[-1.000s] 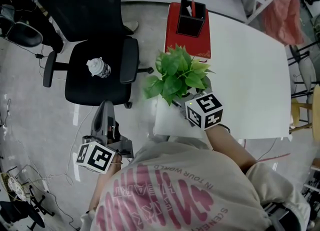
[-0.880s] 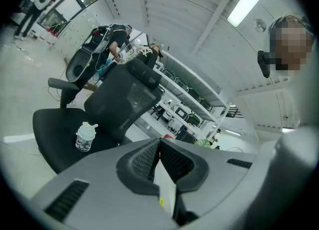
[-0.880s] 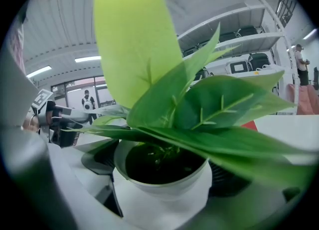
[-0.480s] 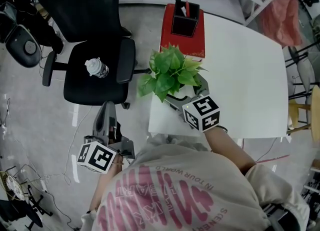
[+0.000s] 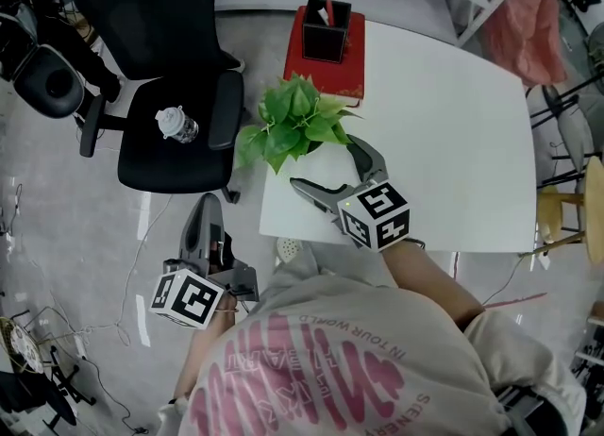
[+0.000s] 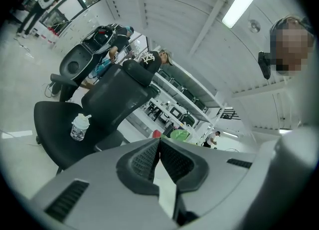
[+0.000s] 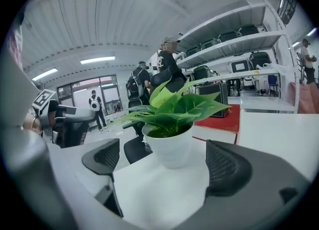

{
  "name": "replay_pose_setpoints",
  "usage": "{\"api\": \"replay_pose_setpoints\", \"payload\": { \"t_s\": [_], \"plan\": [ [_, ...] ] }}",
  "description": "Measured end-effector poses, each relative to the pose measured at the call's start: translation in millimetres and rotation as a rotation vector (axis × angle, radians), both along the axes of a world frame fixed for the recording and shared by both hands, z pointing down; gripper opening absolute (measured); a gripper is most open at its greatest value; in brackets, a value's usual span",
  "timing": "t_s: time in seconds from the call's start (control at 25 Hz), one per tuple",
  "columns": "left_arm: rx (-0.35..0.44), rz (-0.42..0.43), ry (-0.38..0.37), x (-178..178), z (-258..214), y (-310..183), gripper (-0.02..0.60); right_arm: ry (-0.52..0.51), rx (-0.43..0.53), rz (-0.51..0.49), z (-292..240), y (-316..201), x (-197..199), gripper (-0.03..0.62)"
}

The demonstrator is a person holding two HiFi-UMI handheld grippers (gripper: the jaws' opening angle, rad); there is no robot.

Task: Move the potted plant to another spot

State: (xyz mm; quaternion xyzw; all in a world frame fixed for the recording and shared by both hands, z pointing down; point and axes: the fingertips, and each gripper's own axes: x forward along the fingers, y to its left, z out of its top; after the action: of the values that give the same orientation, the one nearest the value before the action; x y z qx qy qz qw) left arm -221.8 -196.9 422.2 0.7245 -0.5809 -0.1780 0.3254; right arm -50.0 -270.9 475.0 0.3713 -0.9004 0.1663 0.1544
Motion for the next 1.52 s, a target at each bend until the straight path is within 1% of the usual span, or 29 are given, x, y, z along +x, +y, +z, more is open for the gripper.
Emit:
{"api": "replay_pose_setpoints", "payload": {
  "t_s": [0.32, 0.52, 0.68, 0.92, 1.0, 1.08, 1.12, 1.32, 1.52],
  "plan": [
    [0.022, 0.028, 0.007, 55.9, -9.5, 31.4, 0.025, -0.042, -0.033, 0.013, -7.2, 44.3, 51.4, 0.543],
    [0.047, 0.046, 0.003, 92.7, -21.7, 58.1, 0.025, -0.072, -0.022, 0.024, -17.0, 75.5, 84.5, 0.537],
    [0.066, 0.057, -0.001, 118.9, -32.9, 80.6, 0.025, -0.081, -0.009, 0.008, -27.0, 102.7, 106.5, 0.525],
    [0.111, 0.058, -0.003, 152.7, -51.1, 112.1, 0.025, -0.124, -0.01, -0.04, -46.8, 141.6, 132.1, 0.462],
    [0.12, 0.057, -0.01, 160.9, -54.6, 125.3, 0.025, -0.151, -0.016, -0.049, -52.3, 155.1, 140.0, 0.427],
    [0.13, 0.057, -0.016, 168.2, -57.4, 136.7, 0.025, -0.174, -0.016, -0.057, -57.4, 166.4, 147.3, 0.373],
    [0.137, 0.056, -0.016, 171.7, -58.8, 140.9, 0.025, -0.183, -0.015, -0.058, -59.7, 170.7, 150.8, 0.358],
    [0.147, 0.057, -0.032, 186.6, -63.0, 159.3, 0.025, -0.217, -0.002, -0.057, -69.7, 189.0, 164.9, 0.301],
    [0.164, 0.049, -0.028, 197.0, -66.5, 176.0, 0.025, -0.242, 0.028, -0.059, -83.2, 206.8, 175.9, 0.252]
  ]
}}
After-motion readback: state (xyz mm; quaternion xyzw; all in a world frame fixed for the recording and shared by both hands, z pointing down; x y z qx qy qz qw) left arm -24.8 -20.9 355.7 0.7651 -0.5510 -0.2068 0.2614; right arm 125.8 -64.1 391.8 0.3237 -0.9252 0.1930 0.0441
